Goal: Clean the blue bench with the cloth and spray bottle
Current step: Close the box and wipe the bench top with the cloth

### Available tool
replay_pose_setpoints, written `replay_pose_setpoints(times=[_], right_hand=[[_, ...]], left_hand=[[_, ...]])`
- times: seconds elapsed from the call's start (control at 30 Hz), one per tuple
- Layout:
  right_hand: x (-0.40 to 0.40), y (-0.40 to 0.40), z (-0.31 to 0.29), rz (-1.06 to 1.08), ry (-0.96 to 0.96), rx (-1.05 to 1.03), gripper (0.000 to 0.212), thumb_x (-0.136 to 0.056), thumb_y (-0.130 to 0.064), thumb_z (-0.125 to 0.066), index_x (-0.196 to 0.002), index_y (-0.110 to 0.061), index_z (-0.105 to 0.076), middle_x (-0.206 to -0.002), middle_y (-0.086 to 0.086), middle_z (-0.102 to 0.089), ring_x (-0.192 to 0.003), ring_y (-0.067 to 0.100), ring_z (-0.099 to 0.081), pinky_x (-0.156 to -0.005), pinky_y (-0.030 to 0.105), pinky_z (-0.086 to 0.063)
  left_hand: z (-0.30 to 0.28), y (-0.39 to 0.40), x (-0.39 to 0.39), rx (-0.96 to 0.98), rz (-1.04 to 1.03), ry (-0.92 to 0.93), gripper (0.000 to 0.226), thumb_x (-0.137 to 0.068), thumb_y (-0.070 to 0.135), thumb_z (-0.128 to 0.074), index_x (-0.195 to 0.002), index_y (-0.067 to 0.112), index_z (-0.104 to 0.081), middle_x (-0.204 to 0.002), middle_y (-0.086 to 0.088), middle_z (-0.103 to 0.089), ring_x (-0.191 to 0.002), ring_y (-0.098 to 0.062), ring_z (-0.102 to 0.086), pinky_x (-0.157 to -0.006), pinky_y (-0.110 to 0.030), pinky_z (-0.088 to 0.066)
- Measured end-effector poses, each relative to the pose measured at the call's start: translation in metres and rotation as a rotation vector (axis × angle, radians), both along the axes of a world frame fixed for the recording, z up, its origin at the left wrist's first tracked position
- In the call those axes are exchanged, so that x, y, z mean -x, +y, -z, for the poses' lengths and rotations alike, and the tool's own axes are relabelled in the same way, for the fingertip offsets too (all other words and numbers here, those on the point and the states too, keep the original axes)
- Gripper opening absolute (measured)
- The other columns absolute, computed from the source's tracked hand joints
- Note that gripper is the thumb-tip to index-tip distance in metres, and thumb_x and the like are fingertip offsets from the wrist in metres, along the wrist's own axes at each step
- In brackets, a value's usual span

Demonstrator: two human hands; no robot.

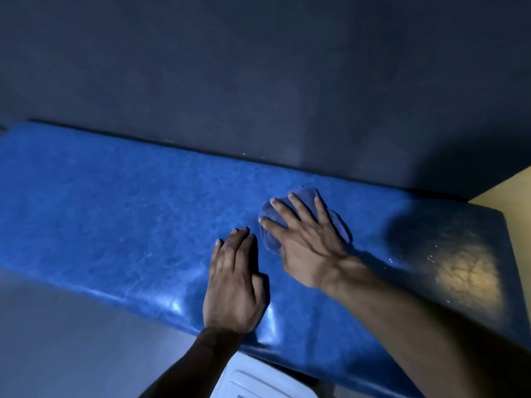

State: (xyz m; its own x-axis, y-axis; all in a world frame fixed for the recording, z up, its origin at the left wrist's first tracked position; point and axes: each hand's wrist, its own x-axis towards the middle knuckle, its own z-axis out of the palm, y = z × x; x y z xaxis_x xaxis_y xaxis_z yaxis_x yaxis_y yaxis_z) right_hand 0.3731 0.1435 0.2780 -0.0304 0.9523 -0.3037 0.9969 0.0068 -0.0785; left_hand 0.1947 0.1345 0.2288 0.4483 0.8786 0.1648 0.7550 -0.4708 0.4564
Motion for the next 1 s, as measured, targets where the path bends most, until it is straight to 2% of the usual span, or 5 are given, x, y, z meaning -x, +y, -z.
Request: replay_pose_setpoints(times=[0.27,0.6,0.77,0.9,1.0], right_hand=[[-0.042,0.044,0.005,0.34,0.088,-0.034,0.071,-0.09,-0.038,-0.048,-0.155,-0.044,-0.02,-0.169,-0.001,-0.015,-0.155,0.031,-0.008,-0.121,0.062,-0.011],[-0.024,-0.167,-0.001,0.565,0.044,-0.137,0.073,-0.075,-0.032,-0.062,-0.147,-0.034,-0.049,-0.16,0.006,-0.04,-0.149,0.034,-0.034,-0.116,0.06,-0.031],[0.006,-0.245,0.011,0.446,-0.036,-0.366,0.058,-0.096,-0.047,-0.026,-0.122,-0.024,-0.073,-0.135,0.015,-0.064,-0.132,0.037,-0.05,-0.092,0.065,-0.049],[0.008,-0.248,0.013,0.512,-0.037,-0.276,0.073,-0.1,-0.051,-0.008,-0.123,-0.024,-0.072,-0.138,0.012,-0.063,-0.133,0.034,-0.05,-0.101,0.064,-0.044],[0.0,-0.229,0.01,0.47,-0.04,-0.306,0.063,-0.073,-0.038,-0.044,-0.13,-0.027,-0.068,-0.148,0.008,-0.055,-0.137,0.037,-0.05,-0.103,0.069,-0.04]], left_hand=[[0.001,0.0,0.002,0.013,0.001,-0.002,0.066,-0.079,0.017,-0.046,-0.144,0.005,-0.051,-0.155,-0.008,-0.047,-0.152,-0.022,-0.033,-0.129,-0.046,-0.016],[-0.005,-0.005,0.0,0.0,0.003,0.059,0.065,-0.08,0.016,-0.05,-0.143,0.003,-0.05,-0.155,-0.013,-0.047,-0.152,-0.027,-0.033,-0.127,-0.049,-0.019],[-0.01,-0.011,-0.006,0.021,-0.014,0.126,0.069,-0.078,0.027,-0.047,-0.145,0.008,-0.047,-0.158,-0.015,-0.041,-0.155,-0.028,-0.026,-0.128,-0.048,-0.015],[-0.008,-0.034,-0.031,-0.007,-0.024,0.205,0.074,-0.078,0.03,-0.049,-0.149,0.007,-0.044,-0.163,-0.018,-0.034,-0.157,-0.031,-0.021,-0.129,-0.047,-0.013],[-0.007,-0.046,-0.05,-0.008,-0.062,0.249,0.077,-0.08,0.031,-0.049,-0.151,0.005,-0.04,-0.165,-0.017,-0.031,-0.158,-0.029,-0.019,-0.129,-0.047,-0.013]])
